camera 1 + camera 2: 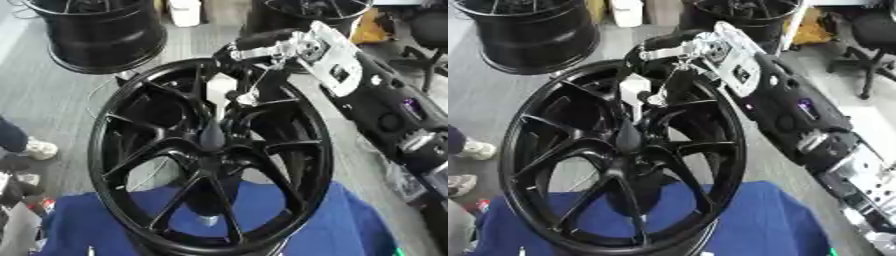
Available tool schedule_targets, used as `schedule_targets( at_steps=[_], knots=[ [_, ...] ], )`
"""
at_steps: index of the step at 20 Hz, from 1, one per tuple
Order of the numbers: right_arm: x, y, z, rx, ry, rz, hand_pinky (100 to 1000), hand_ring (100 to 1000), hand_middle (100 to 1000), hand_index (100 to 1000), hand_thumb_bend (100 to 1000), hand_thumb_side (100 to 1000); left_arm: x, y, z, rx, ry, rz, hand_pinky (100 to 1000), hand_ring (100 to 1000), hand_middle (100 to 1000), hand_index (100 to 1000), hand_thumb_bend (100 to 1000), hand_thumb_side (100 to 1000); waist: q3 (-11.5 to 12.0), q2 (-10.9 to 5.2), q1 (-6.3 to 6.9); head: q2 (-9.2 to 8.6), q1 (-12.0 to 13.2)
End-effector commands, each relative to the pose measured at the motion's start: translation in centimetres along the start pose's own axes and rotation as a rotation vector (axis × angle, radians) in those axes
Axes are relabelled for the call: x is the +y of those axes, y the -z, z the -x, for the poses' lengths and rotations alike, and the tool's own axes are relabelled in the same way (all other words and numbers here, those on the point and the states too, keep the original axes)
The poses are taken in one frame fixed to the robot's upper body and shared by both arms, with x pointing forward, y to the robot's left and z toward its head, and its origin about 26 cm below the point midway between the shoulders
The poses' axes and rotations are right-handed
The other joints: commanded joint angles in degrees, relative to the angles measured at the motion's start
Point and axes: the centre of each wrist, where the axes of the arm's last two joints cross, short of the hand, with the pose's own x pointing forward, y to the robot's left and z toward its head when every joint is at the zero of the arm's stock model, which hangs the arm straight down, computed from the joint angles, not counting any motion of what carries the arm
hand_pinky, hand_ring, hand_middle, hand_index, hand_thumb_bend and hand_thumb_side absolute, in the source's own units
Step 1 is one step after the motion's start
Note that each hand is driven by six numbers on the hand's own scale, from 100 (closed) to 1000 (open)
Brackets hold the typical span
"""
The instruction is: Pull the pin out of the wheel hub.
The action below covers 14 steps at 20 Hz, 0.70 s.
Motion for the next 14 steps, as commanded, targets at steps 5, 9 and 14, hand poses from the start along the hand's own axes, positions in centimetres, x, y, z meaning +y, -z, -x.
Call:
schedule_targets(
  at_steps=[5,9,14],
  knots=[
    [-0.78,0.01,-0.26,-0.097,-0.131,-0.139,804,830,689,850,100,188,-0.04,0.32,-0.80,-0.026,0.015,0.013,624,429,241,639,517,586,0.26,-0.49,0.06,-0.95,-0.13],
    [-0.60,0.14,-0.18,-0.096,-0.125,-0.142,797,812,643,852,100,183,-0.06,0.35,-0.84,-0.027,0.014,0.013,624,429,241,639,517,586,0.39,-0.41,0.05,-1.07,-0.20],
    [-0.46,0.28,-0.11,-0.091,-0.123,-0.148,799,809,648,869,100,226,-0.07,0.36,-0.85,-0.028,0.014,0.013,625,429,240,639,518,586,0.40,-0.32,0.04,-1.18,-0.33]
  ],
)
